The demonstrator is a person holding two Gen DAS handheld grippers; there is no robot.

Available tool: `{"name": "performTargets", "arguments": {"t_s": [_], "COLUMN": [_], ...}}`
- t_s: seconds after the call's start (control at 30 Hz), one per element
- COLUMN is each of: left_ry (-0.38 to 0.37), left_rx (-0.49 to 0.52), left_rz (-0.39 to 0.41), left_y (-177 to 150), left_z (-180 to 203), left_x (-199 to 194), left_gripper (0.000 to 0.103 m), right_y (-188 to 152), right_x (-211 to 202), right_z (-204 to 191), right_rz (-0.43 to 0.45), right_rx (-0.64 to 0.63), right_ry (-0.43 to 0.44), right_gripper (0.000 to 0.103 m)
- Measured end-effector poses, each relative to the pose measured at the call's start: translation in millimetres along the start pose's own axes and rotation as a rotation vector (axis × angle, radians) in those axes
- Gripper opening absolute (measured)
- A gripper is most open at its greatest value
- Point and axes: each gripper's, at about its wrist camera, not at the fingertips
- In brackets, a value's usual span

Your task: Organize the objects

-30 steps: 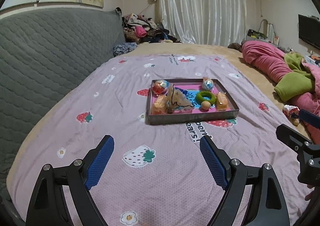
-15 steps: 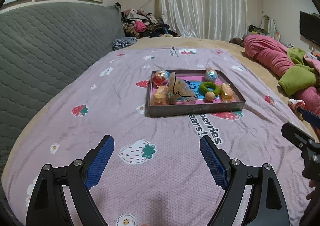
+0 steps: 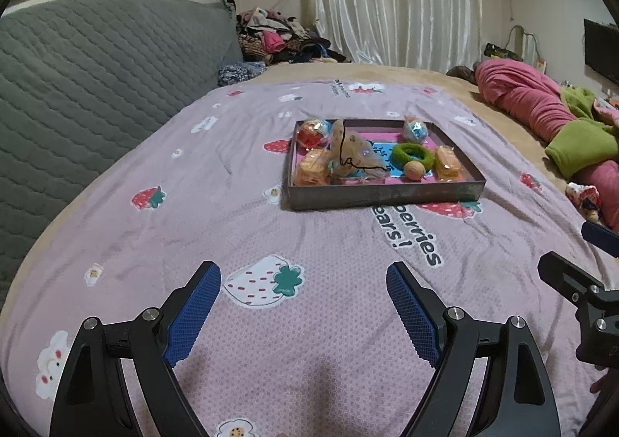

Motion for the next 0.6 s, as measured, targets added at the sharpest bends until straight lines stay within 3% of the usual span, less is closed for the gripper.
{"name": "performTargets", "arguments": {"t_s": [0.6], "left_ry": [-0.01], "left_rx": [-0.002], "left_rz": [-0.018], "left_y": [-18], "left_z": [0], "left_x": [17], "left_gripper": [0.088], "right_y": [-22], "right_x": [18], "right_z": [1], "right_rz": [-0.03], "right_rx": [0.006], "right_ry": [-0.005], "right_gripper": [0.102]}}
Point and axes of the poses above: each gripper's, at about its wrist camera, not at the fingertips, and x roughly the way its jaws point, z to its right, y to its top, and after that the axes turned 5 degrees about x, right-handed
